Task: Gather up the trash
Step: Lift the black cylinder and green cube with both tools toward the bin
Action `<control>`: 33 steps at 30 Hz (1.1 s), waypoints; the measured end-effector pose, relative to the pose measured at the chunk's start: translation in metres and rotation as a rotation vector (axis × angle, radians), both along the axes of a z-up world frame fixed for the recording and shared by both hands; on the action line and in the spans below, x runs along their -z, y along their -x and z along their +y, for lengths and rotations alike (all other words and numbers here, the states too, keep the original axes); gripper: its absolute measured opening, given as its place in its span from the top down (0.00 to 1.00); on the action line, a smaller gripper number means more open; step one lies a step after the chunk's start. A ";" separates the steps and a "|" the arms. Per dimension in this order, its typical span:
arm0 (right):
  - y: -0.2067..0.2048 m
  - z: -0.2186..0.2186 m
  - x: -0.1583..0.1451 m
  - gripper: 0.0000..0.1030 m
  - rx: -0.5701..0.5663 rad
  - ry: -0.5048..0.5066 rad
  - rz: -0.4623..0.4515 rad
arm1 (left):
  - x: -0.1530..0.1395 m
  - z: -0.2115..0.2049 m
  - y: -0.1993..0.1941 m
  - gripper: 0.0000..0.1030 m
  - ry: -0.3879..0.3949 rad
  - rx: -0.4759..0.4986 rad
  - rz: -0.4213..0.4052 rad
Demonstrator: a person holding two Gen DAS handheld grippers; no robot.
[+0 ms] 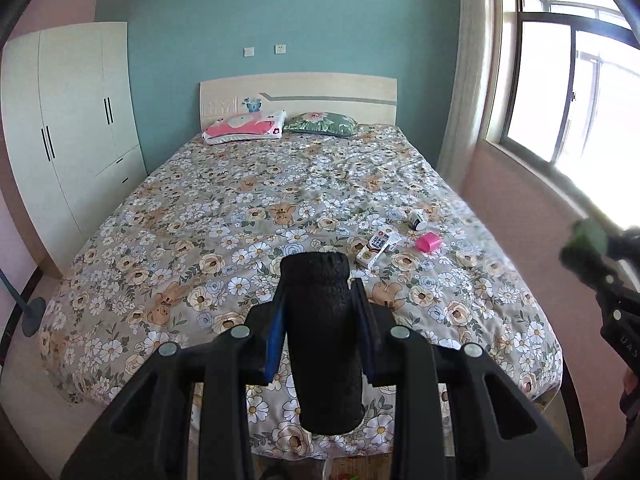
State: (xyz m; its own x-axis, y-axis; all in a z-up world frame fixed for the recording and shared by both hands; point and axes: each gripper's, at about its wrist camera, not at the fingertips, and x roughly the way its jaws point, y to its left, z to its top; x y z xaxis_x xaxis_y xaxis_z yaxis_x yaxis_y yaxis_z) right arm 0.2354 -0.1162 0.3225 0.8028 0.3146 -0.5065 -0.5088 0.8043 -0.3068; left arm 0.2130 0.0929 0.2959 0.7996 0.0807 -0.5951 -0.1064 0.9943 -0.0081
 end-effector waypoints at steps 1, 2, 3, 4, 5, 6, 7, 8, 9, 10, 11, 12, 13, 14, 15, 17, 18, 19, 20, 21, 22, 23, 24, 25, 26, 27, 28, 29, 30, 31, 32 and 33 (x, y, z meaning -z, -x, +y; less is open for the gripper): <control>0.007 -0.002 0.001 0.70 -0.006 0.002 0.002 | 0.000 -0.001 0.007 0.68 -0.011 0.004 -0.004; 0.014 -0.004 0.003 0.70 -0.010 0.006 0.002 | 0.002 -0.001 0.014 0.68 -0.021 0.009 -0.006; 0.021 -0.006 0.006 0.70 -0.011 0.010 0.002 | 0.004 -0.001 0.020 0.68 -0.029 0.016 -0.006; 0.027 -0.008 0.010 0.70 -0.014 0.015 0.006 | 0.007 -0.002 0.026 0.68 -0.040 0.023 -0.005; 0.032 -0.011 0.015 0.70 -0.018 0.018 0.010 | 0.011 -0.003 0.032 0.68 -0.048 0.031 -0.004; 0.035 -0.013 0.021 0.70 -0.022 0.019 0.017 | 0.015 -0.003 0.036 0.68 -0.052 0.037 -0.002; 0.039 -0.016 0.028 0.70 -0.025 0.020 0.028 | 0.021 -0.003 0.041 0.68 -0.055 0.045 0.001; 0.043 -0.019 0.036 0.70 -0.027 0.019 0.043 | 0.027 -0.004 0.045 0.68 -0.057 0.052 0.004; 0.046 -0.021 0.044 0.70 -0.035 0.018 0.060 | 0.033 -0.003 0.049 0.68 -0.058 0.054 0.006; 0.048 -0.023 0.053 0.70 -0.037 0.019 0.073 | 0.040 -0.004 0.054 0.68 -0.059 0.060 0.011; 0.050 -0.026 0.062 0.70 -0.037 0.020 0.084 | 0.048 -0.005 0.058 0.68 -0.058 0.067 0.018; 0.052 -0.027 0.071 0.70 -0.041 0.017 0.100 | 0.056 -0.006 0.060 0.68 -0.055 0.073 0.027; 0.053 -0.029 0.081 0.70 -0.043 0.014 0.118 | 0.064 -0.007 0.063 0.68 -0.050 0.082 0.035; 0.055 -0.030 0.090 0.70 -0.043 0.013 0.133 | 0.073 -0.007 0.064 0.68 -0.046 0.094 0.047; 0.056 -0.032 0.100 0.70 -0.043 0.014 0.148 | 0.082 -0.008 0.066 0.68 -0.045 0.102 0.059; 0.055 -0.034 0.120 0.70 -0.043 0.018 0.184 | 0.100 -0.011 0.070 0.68 -0.040 0.119 0.086; 0.055 -0.035 0.129 0.70 -0.049 0.019 0.201 | 0.110 -0.011 0.070 0.68 -0.035 0.122 0.099; 0.056 -0.035 0.138 0.70 -0.054 0.024 0.214 | 0.119 -0.011 0.071 0.68 -0.027 0.123 0.112; 0.057 -0.035 0.147 0.70 -0.058 0.028 0.228 | 0.129 -0.011 0.071 0.68 -0.016 0.124 0.130; 0.057 -0.035 0.155 0.70 -0.060 0.032 0.241 | 0.140 -0.011 0.071 0.68 -0.007 0.128 0.152; 0.057 -0.034 0.163 0.70 -0.060 0.036 0.252 | 0.151 -0.012 0.071 0.68 0.001 0.134 0.173; 0.058 -0.034 0.172 0.70 -0.064 0.036 0.268 | 0.161 -0.013 0.071 0.68 0.005 0.141 0.194; 0.058 -0.033 0.180 0.70 -0.066 0.036 0.282 | 0.171 -0.015 0.072 0.68 0.006 0.149 0.212; 0.058 -0.033 0.188 0.70 -0.066 0.037 0.295 | 0.181 -0.018 0.071 0.68 0.007 0.158 0.230; 0.059 -0.031 0.197 0.70 -0.071 0.038 0.311 | 0.190 -0.020 0.072 0.68 0.012 0.163 0.246; 0.059 -0.030 0.206 0.70 -0.074 0.038 0.325 | 0.199 -0.022 0.071 0.68 0.015 0.170 0.263; 0.060 -0.029 0.215 0.70 -0.076 0.042 0.339 | 0.209 -0.023 0.071 0.68 0.018 0.178 0.280; 0.061 -0.027 0.224 0.70 -0.081 0.046 0.354 | 0.218 -0.025 0.071 0.68 0.022 0.183 0.296; 0.063 -0.026 0.234 0.70 -0.086 0.047 0.371 | 0.228 -0.028 0.071 0.68 0.023 0.190 0.315; 0.062 -0.024 0.243 0.70 -0.090 0.047 0.390 | 0.238 -0.029 0.071 0.68 0.026 0.196 0.336; 0.063 -0.023 0.254 0.70 -0.096 0.052 0.410 | 0.248 -0.030 0.070 0.68 0.031 0.199 0.355; 0.064 -0.020 0.265 0.70 -0.099 0.058 0.424 | 0.259 -0.032 0.069 0.68 0.032 0.204 0.377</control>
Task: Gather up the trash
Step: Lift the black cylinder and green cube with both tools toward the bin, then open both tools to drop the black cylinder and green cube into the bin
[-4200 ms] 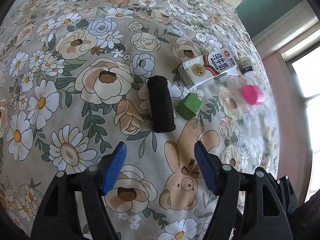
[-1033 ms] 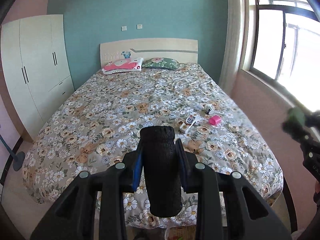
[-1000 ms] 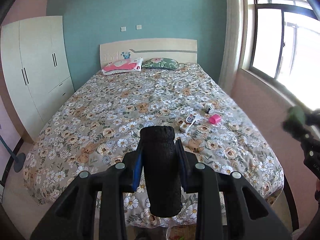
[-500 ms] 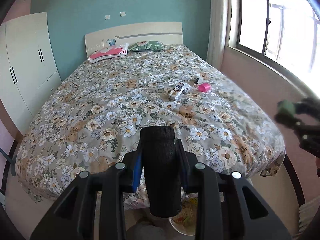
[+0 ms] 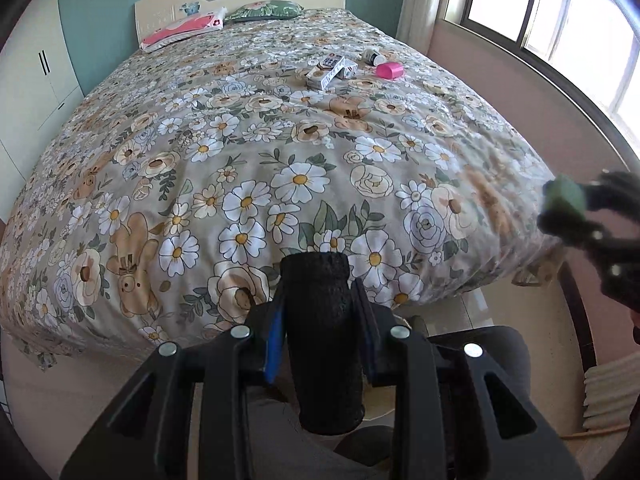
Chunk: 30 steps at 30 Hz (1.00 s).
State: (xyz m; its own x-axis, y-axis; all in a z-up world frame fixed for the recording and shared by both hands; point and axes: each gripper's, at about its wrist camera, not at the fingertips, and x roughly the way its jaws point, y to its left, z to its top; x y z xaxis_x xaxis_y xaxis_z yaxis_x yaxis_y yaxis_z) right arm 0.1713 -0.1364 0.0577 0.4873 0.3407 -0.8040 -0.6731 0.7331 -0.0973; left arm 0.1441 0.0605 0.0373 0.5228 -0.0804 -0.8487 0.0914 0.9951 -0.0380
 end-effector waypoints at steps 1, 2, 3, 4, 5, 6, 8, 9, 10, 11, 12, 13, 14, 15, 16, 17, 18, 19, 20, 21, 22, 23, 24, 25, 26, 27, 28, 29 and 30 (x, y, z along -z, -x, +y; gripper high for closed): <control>0.001 0.002 0.011 0.70 -0.004 0.004 0.018 | 0.011 -0.001 0.000 0.68 0.003 0.002 0.020; 0.002 0.004 0.023 0.70 -0.014 0.009 0.045 | 0.021 -0.001 0.000 0.68 0.009 0.002 0.039; 0.004 0.006 0.035 0.70 -0.024 0.016 0.063 | 0.031 -0.002 0.000 0.68 0.013 0.009 0.060; 0.007 0.008 0.047 0.70 -0.037 0.024 0.076 | 0.042 -0.002 0.000 0.68 0.017 0.012 0.079; 0.009 0.010 0.059 0.70 -0.048 0.031 0.092 | 0.052 -0.002 0.001 0.68 0.022 0.011 0.098; 0.011 0.012 0.073 0.70 -0.056 0.037 0.111 | 0.063 -0.003 0.001 0.68 0.027 0.014 0.120; 0.014 0.015 0.098 0.70 -0.072 0.047 0.153 | 0.085 -0.003 0.002 0.68 0.039 0.012 0.166; 0.016 0.017 0.110 0.70 -0.079 0.052 0.172 | 0.096 -0.004 0.002 0.68 0.038 0.015 0.186; 0.018 0.018 0.123 0.70 -0.085 0.057 0.193 | 0.106 -0.005 0.002 0.68 0.036 0.015 0.203; 0.019 0.020 0.136 0.70 -0.090 0.059 0.214 | 0.117 -0.006 0.002 0.68 0.034 0.015 0.220; 0.020 0.020 0.147 0.70 -0.095 0.059 0.233 | 0.127 -0.008 0.003 0.68 0.034 0.022 0.240; 0.020 0.020 0.160 0.70 -0.096 0.059 0.253 | 0.138 -0.010 0.003 0.68 0.036 0.024 0.257; 0.020 0.020 0.173 0.70 -0.093 0.058 0.277 | 0.148 -0.012 0.004 0.68 0.039 0.027 0.274; 0.020 0.020 0.187 0.70 -0.092 0.057 0.304 | 0.159 -0.015 0.004 0.68 0.042 0.033 0.293; 0.020 0.021 0.200 0.70 -0.090 0.060 0.328 | 0.169 -0.017 0.004 0.68 0.046 0.033 0.309; 0.020 0.021 0.212 0.70 -0.088 0.068 0.346 | 0.180 -0.019 0.004 0.68 0.046 0.033 0.325; 0.020 0.022 0.224 0.70 -0.089 0.077 0.366 | 0.190 -0.021 0.003 0.68 0.046 0.034 0.340; 0.020 0.023 0.236 0.70 -0.091 0.086 0.383 | 0.201 -0.022 0.003 0.68 0.054 0.029 0.356; 0.020 0.024 0.247 0.70 -0.091 0.097 0.392 | 0.211 -0.023 0.002 0.68 0.062 0.026 0.375; 0.020 0.025 0.259 0.70 -0.090 0.109 0.407 | 0.221 -0.025 0.001 0.68 0.070 0.025 0.393; 0.019 0.026 0.270 0.70 -0.089 0.117 0.426 | 0.231 -0.026 0.000 0.68 0.079 0.021 0.408; 0.018 0.028 0.281 0.70 -0.087 0.127 0.442 | 0.241 -0.028 -0.002 0.68 0.085 0.020 0.425; 0.018 0.030 0.292 0.70 -0.086 0.139 0.455 | 0.250 -0.031 -0.003 0.68 0.088 0.021 0.440; 0.018 0.032 0.303 0.70 -0.085 0.150 0.470 | 0.259 -0.034 -0.005 0.68 0.093 0.020 0.455; 0.017 0.034 0.314 0.70 -0.082 0.159 0.485 | 0.268 -0.036 -0.006 0.68 0.098 0.020 0.471; 0.016 0.036 0.324 0.70 -0.082 0.169 0.499 | 0.278 -0.038 -0.007 0.68 0.106 0.019 0.488; 0.016 0.039 0.333 0.70 -0.083 0.180 0.511 | 0.287 -0.041 -0.009 0.68 0.116 0.017 0.506; 0.016 0.042 0.342 0.70 -0.083 0.189 0.521 | 0.296 -0.043 -0.010 0.68 0.124 0.013 0.521; 0.015 0.045 0.351 0.70 -0.081 0.196 0.534 | 0.303 -0.043 -0.012 0.68 0.131 0.006 0.532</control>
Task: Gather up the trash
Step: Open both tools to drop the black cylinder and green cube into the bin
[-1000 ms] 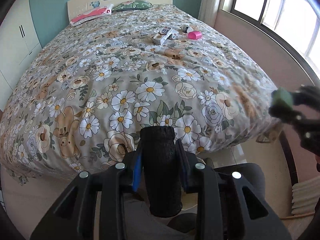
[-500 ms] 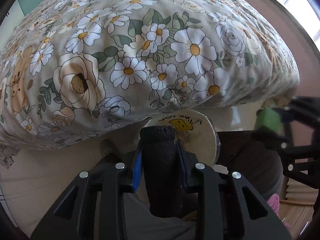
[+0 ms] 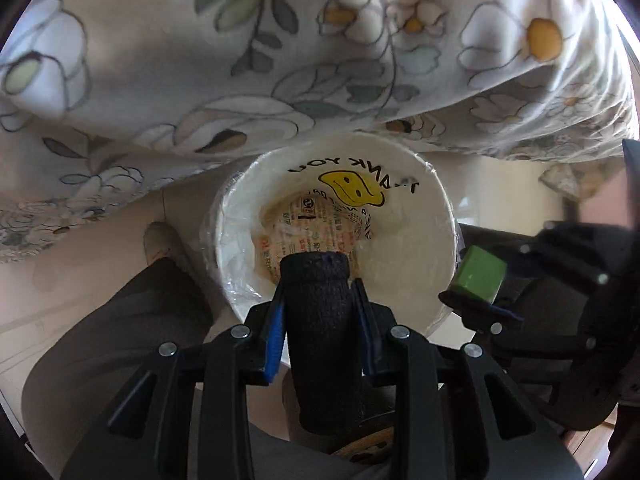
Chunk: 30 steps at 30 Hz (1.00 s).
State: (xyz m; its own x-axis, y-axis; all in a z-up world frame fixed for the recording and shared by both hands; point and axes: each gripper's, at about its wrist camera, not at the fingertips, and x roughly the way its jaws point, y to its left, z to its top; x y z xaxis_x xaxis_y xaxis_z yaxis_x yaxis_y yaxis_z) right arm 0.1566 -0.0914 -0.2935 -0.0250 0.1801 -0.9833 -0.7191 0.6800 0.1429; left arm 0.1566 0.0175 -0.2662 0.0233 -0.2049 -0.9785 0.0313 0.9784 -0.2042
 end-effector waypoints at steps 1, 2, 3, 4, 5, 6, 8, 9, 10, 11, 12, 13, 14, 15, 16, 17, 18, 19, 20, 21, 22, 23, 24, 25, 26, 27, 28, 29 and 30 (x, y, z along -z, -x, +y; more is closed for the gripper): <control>-0.002 0.002 0.009 0.70 0.006 0.009 0.015 | 0.008 0.000 -0.002 0.68 0.006 -0.008 0.013; -0.005 0.002 0.018 0.70 0.013 0.017 0.028 | 0.016 0.000 -0.005 0.68 0.010 -0.020 0.026; -0.007 0.002 0.026 0.70 0.021 0.021 0.043 | 0.023 0.001 -0.007 0.68 0.014 -0.033 0.035; -0.009 0.003 0.034 0.70 0.031 0.026 0.061 | 0.030 0.001 -0.009 0.68 0.014 -0.041 0.043; -0.010 0.004 0.043 0.70 0.044 0.035 0.073 | 0.036 0.001 -0.011 0.68 0.014 -0.050 0.046; -0.013 0.003 0.051 0.70 0.056 0.042 0.084 | 0.041 0.001 -0.013 0.68 0.012 -0.054 0.048; -0.017 0.002 0.065 0.70 0.089 0.040 0.120 | 0.051 0.000 -0.019 0.68 0.004 -0.058 0.056; -0.018 0.000 0.072 0.70 0.107 0.040 0.134 | 0.056 0.000 -0.020 0.68 0.006 -0.059 0.060; -0.020 0.000 0.078 0.70 0.120 0.041 0.145 | 0.061 0.001 -0.022 0.68 0.011 -0.060 0.069; -0.021 0.000 0.084 0.70 0.129 0.044 0.149 | 0.066 0.002 -0.023 0.68 0.023 -0.066 0.079; -0.020 0.002 0.089 0.70 0.134 0.050 0.150 | 0.071 0.002 -0.024 0.68 0.039 -0.073 0.085; -0.020 0.003 0.093 0.70 0.137 0.054 0.152 | 0.075 0.003 -0.025 0.68 0.051 -0.077 0.090; -0.020 0.005 0.096 0.70 0.138 0.056 0.151 | 0.079 0.003 -0.026 0.68 0.053 -0.080 0.090; -0.021 0.006 0.099 0.70 0.136 0.057 0.151 | 0.082 0.004 -0.027 0.68 0.051 -0.084 0.092; -0.021 0.008 0.101 0.70 0.134 0.058 0.150 | 0.086 0.003 -0.028 0.68 0.051 -0.085 0.099; -0.022 0.008 0.103 0.70 0.136 0.060 0.147 | 0.089 0.002 -0.030 0.68 0.050 -0.086 0.104; -0.023 0.008 0.105 0.70 0.140 0.060 0.147 | 0.091 0.002 -0.031 0.68 0.049 -0.090 0.107; -0.024 0.008 0.105 0.70 0.145 0.058 0.151 | 0.093 0.002 -0.032 0.68 0.052 -0.092 0.106; -0.027 0.008 0.107 0.70 0.153 0.057 0.151 | 0.096 0.002 -0.034 0.67 0.056 -0.092 0.104; -0.028 0.008 0.109 0.70 0.158 0.059 0.148 | 0.098 0.002 -0.035 0.67 0.059 -0.094 0.103; -0.029 0.009 0.111 0.70 0.160 0.064 0.143 | 0.099 0.003 -0.036 0.67 0.063 -0.096 0.107; -0.029 0.008 0.112 0.70 0.161 0.068 0.143 | 0.101 0.003 -0.037 0.67 0.068 -0.099 0.111; -0.028 0.008 0.113 0.70 0.162 0.068 0.149 | 0.102 0.003 -0.037 0.67 0.074 -0.103 0.113; -0.028 0.008 0.113 0.70 0.164 0.066 0.153 | 0.105 0.003 -0.036 0.67 0.078 -0.103 0.116; -0.029 0.009 0.113 0.70 0.164 0.067 0.151 | 0.107 0.002 -0.037 0.67 0.074 -0.101 0.123; -0.029 0.011 0.112 0.70 0.162 0.066 0.148 | 0.108 0.002 -0.037 0.67 0.065 -0.103 0.126; -0.029 0.011 0.112 0.69 0.162 0.062 0.150 | 0.109 0.003 -0.037 0.66 0.063 -0.108 0.129; -0.028 0.011 0.113 0.66 0.166 0.060 0.153 | 0.110 0.004 -0.037 0.58 0.067 -0.116 0.134; -0.029 0.014 0.111 0.51 0.176 0.067 0.149 | 0.111 0.005 -0.037 0.46 0.074 -0.126 0.143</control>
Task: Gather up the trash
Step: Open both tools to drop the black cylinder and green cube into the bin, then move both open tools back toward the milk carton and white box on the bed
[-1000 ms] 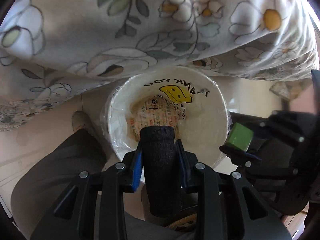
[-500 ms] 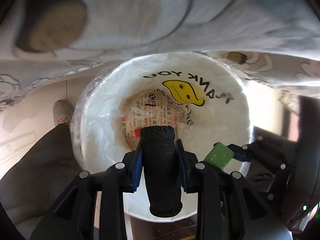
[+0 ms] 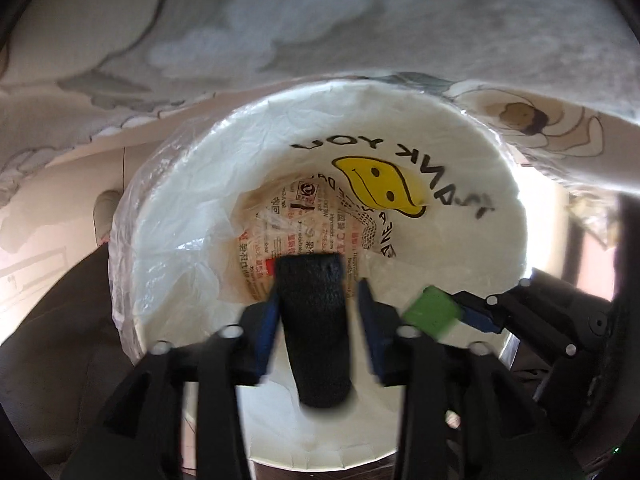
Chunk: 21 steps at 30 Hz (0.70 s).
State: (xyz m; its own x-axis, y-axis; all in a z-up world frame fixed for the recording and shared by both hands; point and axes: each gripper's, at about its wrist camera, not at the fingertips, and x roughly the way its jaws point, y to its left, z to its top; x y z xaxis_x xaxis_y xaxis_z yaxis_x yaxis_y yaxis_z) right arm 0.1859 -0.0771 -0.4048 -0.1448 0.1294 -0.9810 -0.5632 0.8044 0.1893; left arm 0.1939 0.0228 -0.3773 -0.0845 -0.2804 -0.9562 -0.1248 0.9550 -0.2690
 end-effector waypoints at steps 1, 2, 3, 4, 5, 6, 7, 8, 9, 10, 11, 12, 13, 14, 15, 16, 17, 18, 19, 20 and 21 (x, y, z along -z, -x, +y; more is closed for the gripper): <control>-0.001 0.000 -0.001 0.38 0.008 0.007 -0.011 | 0.000 0.002 0.000 0.42 0.007 -0.013 0.002; -0.001 0.000 -0.004 0.37 0.012 0.007 -0.021 | -0.001 0.003 0.000 0.40 0.015 -0.023 -0.003; -0.001 0.001 -0.005 0.37 0.014 0.000 -0.020 | -0.002 0.003 0.000 0.40 0.022 -0.025 -0.008; -0.002 0.000 -0.007 0.37 0.018 -0.009 -0.015 | -0.003 0.003 -0.001 0.40 0.021 -0.023 -0.012; -0.003 0.000 -0.008 0.37 0.024 -0.014 -0.015 | -0.003 0.003 0.000 0.40 0.015 -0.021 -0.016; -0.003 0.000 -0.009 0.37 0.026 -0.016 -0.014 | -0.004 0.003 0.000 0.40 0.015 -0.019 -0.016; -0.004 0.000 -0.011 0.37 0.027 -0.019 -0.013 | -0.003 0.003 0.000 0.40 0.018 -0.018 -0.011; -0.004 0.000 -0.012 0.37 0.028 -0.020 -0.016 | -0.002 0.003 0.000 0.40 0.019 -0.019 -0.004; -0.004 0.000 -0.012 0.37 0.029 -0.021 -0.019 | 0.000 0.002 0.000 0.40 0.017 -0.018 0.000; -0.005 -0.002 -0.011 0.37 0.029 -0.024 -0.018 | 0.001 0.002 0.000 0.40 0.016 -0.018 0.003; -0.005 -0.002 -0.012 0.37 0.030 -0.025 -0.019 | 0.001 0.002 0.000 0.40 0.016 -0.018 0.005; -0.005 -0.004 -0.013 0.37 0.032 -0.025 -0.021 | 0.001 0.003 0.000 0.40 0.017 -0.018 0.006; -0.005 -0.004 -0.013 0.37 0.033 -0.026 -0.019 | 0.000 0.003 0.001 0.40 0.018 -0.017 0.007; -0.006 -0.006 -0.016 0.37 0.034 -0.026 -0.017 | 0.001 0.003 0.000 0.40 0.019 -0.017 0.006; -0.007 -0.008 -0.017 0.37 0.036 -0.026 -0.016 | 0.001 0.004 0.000 0.40 0.018 -0.018 0.004; -0.006 -0.009 -0.018 0.37 0.037 -0.028 -0.016 | 0.001 0.004 0.000 0.40 0.016 -0.017 0.004; -0.005 -0.009 -0.018 0.37 0.038 -0.030 -0.016 | 0.001 0.004 0.001 0.40 0.015 -0.015 0.005; -0.004 -0.009 -0.020 0.37 0.039 -0.031 -0.018 | 0.002 0.003 0.001 0.40 0.015 -0.014 0.006; -0.004 -0.009 -0.021 0.37 0.038 -0.031 -0.022 | 0.002 0.003 0.001 0.40 0.015 -0.013 0.007; -0.002 -0.009 -0.022 0.37 0.038 -0.031 -0.025 | 0.002 0.003 0.003 0.40 0.014 -0.012 0.008; -0.002 -0.009 -0.022 0.37 0.037 -0.033 -0.026 | 0.003 0.003 0.004 0.40 0.013 -0.010 0.008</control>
State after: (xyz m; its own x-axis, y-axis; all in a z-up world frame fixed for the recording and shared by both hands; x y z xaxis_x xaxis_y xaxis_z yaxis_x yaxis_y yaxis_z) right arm 0.1875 -0.0863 -0.3828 -0.1135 0.1664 -0.9795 -0.5383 0.8184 0.2014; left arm 0.1901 0.0262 -0.3800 -0.0897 -0.2938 -0.9516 -0.1367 0.9501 -0.2804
